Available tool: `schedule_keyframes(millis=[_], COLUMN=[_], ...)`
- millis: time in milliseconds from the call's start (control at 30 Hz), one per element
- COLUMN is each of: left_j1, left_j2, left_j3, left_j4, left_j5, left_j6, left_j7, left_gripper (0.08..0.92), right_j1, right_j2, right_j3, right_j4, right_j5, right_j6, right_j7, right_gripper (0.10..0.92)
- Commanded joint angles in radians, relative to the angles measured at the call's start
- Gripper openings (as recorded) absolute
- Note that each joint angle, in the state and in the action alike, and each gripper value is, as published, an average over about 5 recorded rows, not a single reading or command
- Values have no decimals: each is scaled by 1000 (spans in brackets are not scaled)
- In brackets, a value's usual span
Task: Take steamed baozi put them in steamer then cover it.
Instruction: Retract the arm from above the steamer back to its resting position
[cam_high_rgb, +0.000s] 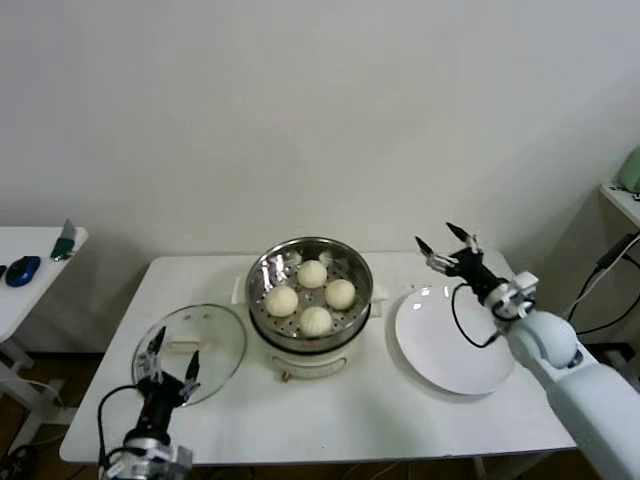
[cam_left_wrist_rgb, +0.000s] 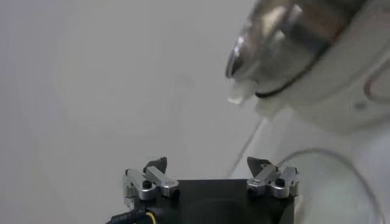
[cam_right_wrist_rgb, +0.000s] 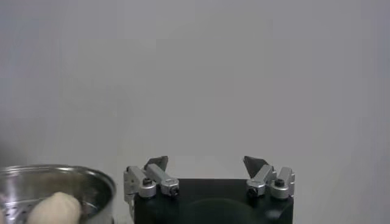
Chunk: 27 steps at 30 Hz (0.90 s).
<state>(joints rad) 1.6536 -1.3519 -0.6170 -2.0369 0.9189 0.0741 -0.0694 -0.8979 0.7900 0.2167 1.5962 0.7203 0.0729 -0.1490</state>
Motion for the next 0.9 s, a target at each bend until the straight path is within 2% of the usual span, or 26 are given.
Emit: schedule_keyframes(millis=[33,533,900], left_j1=[-95,-294,-413], left_j2=[16,-13,8], left_j3=[43,61,35], left_j4=[190,483,596], left_j5=[526,665,636], left_j6=[63,56,57], left_j7=[-52,-99,-90], left_gripper=[823,823,823], right_j1=[-456,-519,-506], right_j2=[126,197,209], right_j3=[410,440,432], right_j4=[77,91,93], right_j5=[-73,-155,-175], right_j6=[-46,-68,-69], right_j7=[41,43,36], right_gripper=[823,823,823])
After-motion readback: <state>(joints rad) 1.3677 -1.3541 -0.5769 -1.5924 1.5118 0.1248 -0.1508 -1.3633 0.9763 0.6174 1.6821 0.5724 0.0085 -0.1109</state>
